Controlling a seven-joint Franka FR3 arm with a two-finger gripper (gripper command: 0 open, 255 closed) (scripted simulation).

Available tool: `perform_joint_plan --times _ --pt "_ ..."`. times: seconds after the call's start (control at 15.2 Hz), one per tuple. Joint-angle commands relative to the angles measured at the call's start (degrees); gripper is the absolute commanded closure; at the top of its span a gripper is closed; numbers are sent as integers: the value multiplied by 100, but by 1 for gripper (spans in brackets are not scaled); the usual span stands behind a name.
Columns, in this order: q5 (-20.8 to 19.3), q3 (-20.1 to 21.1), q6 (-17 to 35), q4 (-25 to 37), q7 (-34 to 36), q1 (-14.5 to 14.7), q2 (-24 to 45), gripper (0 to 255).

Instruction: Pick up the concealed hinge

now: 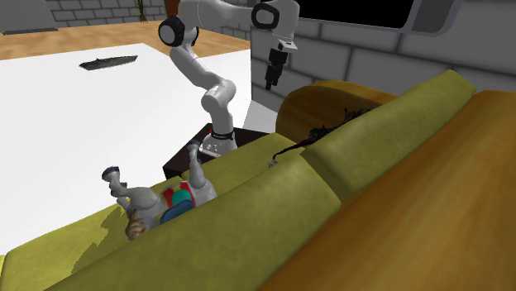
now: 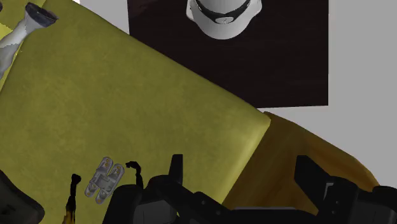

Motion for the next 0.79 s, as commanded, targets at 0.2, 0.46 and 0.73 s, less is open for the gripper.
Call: perform_joint_plan --times 0.2,0.46,0.73 --pt "-164 -280 522 -259 -78 -188 165 0" --pt "-364 -662 1236 -514 -178 -441 491 0" --pt "-527 -1050 1961 -660 -281 -685 937 0"
